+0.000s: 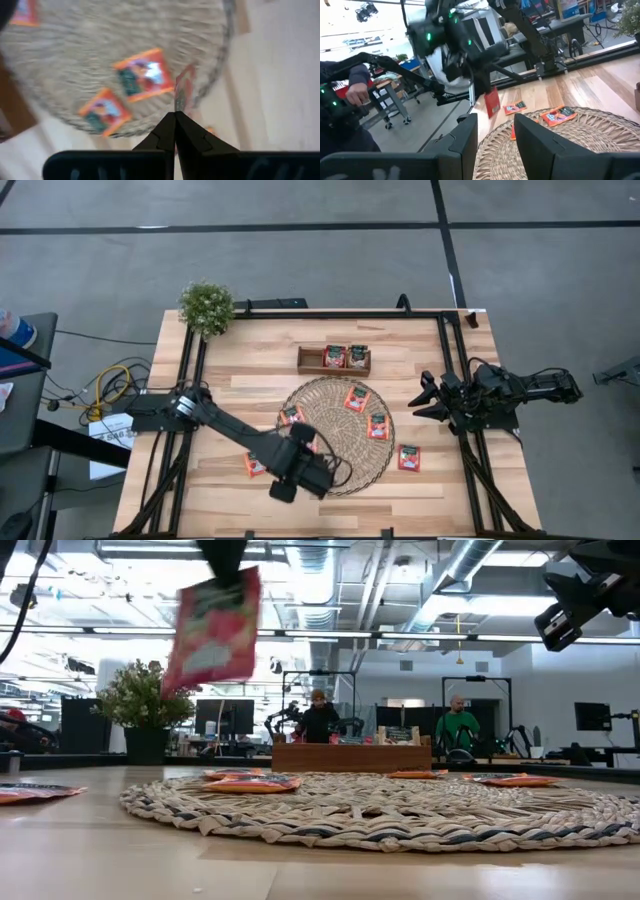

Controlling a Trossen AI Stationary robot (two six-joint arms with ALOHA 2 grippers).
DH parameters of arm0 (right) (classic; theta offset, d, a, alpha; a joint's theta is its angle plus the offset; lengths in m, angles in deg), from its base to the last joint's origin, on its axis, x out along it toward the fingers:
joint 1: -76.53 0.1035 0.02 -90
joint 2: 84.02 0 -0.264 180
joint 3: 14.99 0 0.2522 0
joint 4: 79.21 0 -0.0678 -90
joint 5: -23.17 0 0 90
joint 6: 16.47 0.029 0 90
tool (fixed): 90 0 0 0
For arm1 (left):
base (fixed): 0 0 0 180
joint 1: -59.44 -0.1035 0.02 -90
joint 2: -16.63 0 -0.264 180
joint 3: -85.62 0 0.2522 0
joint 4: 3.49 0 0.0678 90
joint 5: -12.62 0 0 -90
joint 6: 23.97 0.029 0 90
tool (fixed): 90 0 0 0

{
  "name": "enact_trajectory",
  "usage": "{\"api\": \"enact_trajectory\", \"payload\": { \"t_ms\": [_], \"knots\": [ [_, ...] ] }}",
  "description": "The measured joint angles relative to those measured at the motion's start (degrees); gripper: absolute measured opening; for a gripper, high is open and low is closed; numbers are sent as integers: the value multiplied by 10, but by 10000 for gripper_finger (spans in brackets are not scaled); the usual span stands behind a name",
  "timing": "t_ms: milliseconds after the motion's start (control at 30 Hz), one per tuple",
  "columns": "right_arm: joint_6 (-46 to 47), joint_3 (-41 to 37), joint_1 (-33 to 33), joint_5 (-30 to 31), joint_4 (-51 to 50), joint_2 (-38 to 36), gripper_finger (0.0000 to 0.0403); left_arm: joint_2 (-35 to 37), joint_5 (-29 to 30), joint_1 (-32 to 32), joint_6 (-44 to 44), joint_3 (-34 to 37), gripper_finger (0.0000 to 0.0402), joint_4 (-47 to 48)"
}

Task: Pick & Place Tea
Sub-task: Put the red tea bag into the middle section of the wooden organizer

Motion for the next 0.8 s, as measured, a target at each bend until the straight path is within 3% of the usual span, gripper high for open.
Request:
{"api": "enact_trajectory", "payload": {
  "t_ms": [267,500,800],
  "knots": [
    [0,0,0,0,0,0,121,0,102,-74,102,-63,0,29],
    [0,0,0,1,0,0,121,0,180,-180,217,-68,0,0],
    [-4,0,0,1,-1,0,121,-1,172,-320,315,-68,0,-123]
  ]
}}
